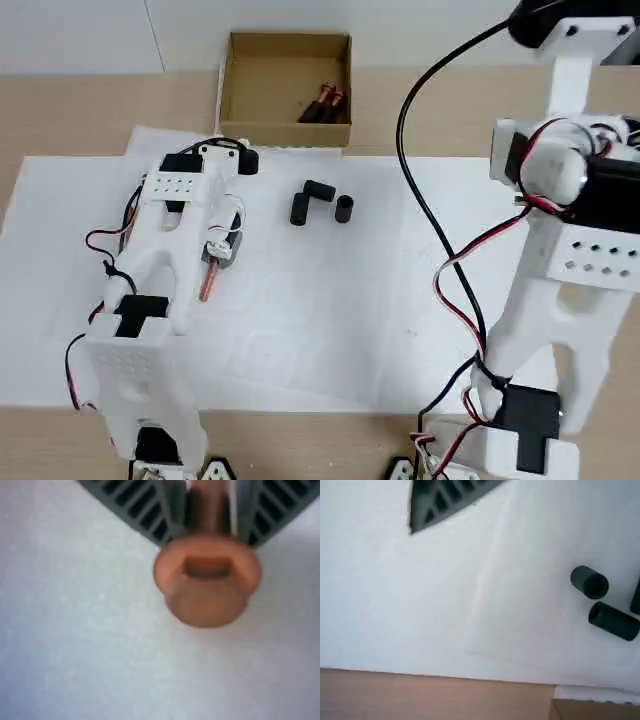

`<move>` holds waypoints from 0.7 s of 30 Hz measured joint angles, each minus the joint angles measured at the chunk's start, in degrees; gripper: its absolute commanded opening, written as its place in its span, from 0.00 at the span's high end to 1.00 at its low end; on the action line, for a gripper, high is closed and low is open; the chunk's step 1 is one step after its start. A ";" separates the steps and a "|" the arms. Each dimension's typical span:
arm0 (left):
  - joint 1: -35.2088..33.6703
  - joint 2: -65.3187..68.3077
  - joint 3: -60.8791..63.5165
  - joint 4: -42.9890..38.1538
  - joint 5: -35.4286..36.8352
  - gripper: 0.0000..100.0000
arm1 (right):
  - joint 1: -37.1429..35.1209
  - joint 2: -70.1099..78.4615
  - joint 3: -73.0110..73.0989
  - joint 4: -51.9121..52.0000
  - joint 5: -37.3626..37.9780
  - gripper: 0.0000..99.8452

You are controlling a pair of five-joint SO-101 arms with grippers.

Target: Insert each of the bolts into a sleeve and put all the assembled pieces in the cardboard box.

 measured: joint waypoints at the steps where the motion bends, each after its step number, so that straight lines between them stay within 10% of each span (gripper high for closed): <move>1: 0.00 0.00 0.35 -0.53 0.00 0.93 | 0.00 0.00 0.53 0.00 0.00 0.82; 21: 0.09 1.32 0.97 -3.52 0.88 1.00 | 0.00 0.00 3.16 0.00 0.00 0.82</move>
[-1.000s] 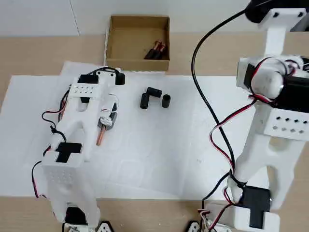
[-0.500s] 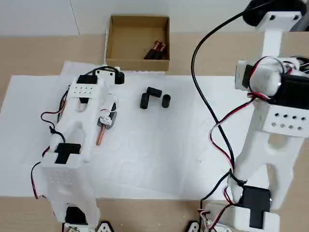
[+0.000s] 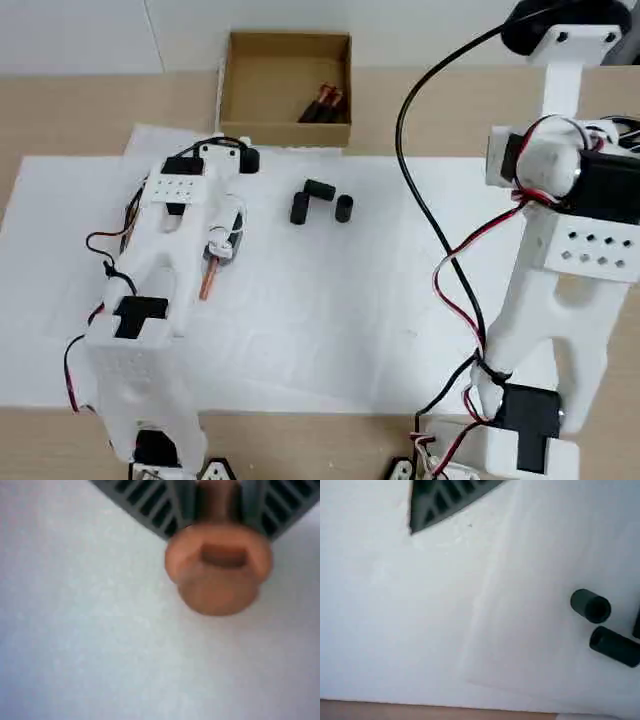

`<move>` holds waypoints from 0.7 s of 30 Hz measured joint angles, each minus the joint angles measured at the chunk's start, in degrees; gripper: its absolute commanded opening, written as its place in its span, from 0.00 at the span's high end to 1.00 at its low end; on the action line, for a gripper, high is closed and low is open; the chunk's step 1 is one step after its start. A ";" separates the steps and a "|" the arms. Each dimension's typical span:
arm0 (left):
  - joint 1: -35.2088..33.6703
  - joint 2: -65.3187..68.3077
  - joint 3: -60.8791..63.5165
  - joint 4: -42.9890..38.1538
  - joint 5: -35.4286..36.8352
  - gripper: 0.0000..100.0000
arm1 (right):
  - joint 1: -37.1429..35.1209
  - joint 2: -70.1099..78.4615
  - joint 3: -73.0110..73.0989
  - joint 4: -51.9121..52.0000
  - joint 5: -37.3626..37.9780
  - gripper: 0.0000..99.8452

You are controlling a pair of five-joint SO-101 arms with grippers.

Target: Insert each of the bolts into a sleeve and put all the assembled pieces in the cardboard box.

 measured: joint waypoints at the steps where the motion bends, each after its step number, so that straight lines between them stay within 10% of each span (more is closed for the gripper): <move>1: 0.00 -0.62 0.00 0.79 0.18 1.00 | 0.00 0.00 0.35 0.00 0.00 0.82; 21: -0.88 -38.07 2.29 17.76 -0.88 1.00 | -22.24 11.34 23.38 -24.79 0.00 0.82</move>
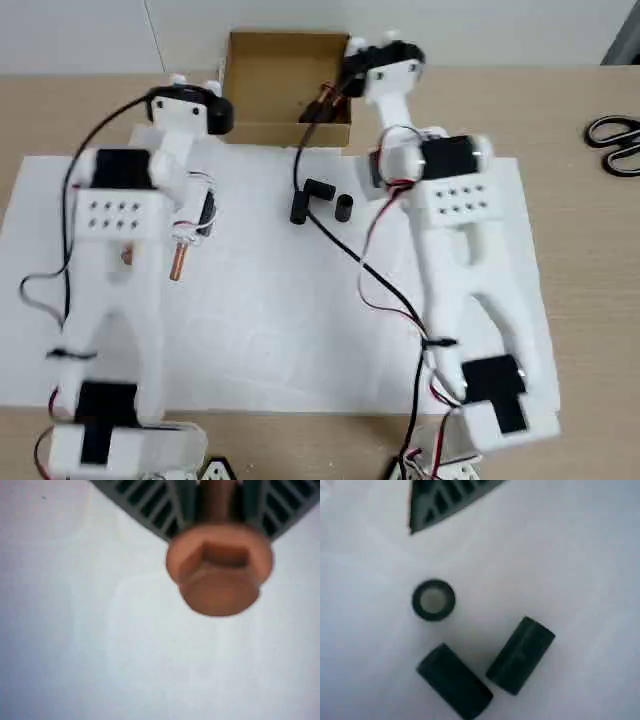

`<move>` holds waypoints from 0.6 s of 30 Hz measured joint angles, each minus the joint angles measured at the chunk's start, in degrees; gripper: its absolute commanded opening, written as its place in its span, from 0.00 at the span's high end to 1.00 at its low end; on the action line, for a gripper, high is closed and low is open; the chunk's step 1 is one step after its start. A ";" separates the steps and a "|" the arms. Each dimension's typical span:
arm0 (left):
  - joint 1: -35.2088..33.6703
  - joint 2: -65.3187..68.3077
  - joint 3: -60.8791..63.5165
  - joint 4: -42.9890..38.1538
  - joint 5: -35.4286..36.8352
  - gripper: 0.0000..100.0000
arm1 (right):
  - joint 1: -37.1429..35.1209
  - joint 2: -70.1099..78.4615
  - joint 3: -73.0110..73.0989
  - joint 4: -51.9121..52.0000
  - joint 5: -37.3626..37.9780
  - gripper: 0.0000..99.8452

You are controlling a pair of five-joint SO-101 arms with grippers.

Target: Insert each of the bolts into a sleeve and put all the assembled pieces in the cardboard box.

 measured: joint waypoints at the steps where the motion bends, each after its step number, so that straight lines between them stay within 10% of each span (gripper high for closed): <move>1: 0.00 -2.02 1.32 0.00 0.00 1.00 | -0.53 1.85 0.00 -1.76 0.00 0.82; 18: 0.00 -17.58 15.56 0.18 -1.58 1.00 | -0.79 16.70 0.44 -11.69 -0.88 0.82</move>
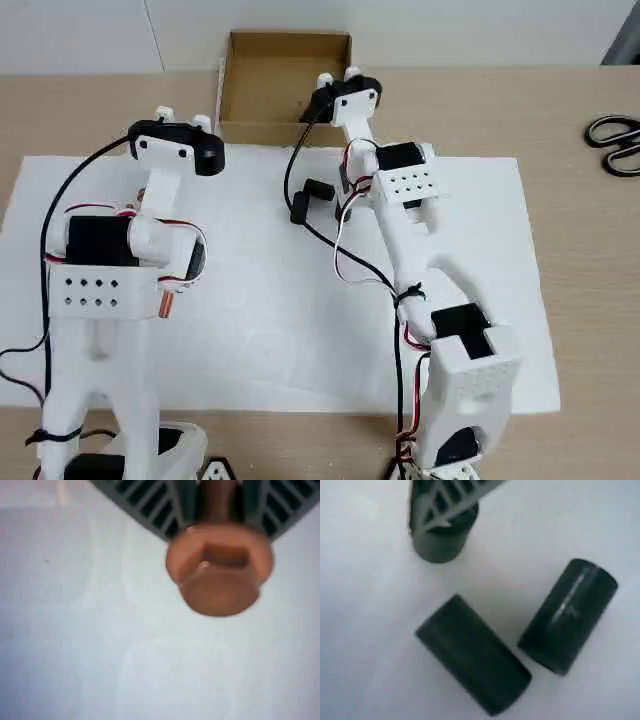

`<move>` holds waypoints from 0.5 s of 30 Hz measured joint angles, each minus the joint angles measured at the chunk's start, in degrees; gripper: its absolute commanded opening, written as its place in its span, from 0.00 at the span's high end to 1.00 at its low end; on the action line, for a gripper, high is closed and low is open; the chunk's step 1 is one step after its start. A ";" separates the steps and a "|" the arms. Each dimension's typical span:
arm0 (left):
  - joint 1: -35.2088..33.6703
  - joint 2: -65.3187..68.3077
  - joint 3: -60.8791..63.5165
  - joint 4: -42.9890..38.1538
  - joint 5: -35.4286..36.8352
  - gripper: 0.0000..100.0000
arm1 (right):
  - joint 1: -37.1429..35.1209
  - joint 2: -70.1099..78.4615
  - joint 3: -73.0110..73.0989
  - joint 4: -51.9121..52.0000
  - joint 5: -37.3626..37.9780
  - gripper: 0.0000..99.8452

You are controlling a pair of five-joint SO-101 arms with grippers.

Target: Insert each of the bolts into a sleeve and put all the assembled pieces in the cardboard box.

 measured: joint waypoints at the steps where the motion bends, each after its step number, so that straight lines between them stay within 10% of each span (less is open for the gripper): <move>1: 0.00 0.00 0.00 0.00 0.00 1.00 | -0.09 0.26 0.00 0.62 -0.53 0.82; 15: 0.00 0.00 0.00 0.00 0.00 1.00 | -3.87 0.70 -0.09 13.01 -2.11 0.82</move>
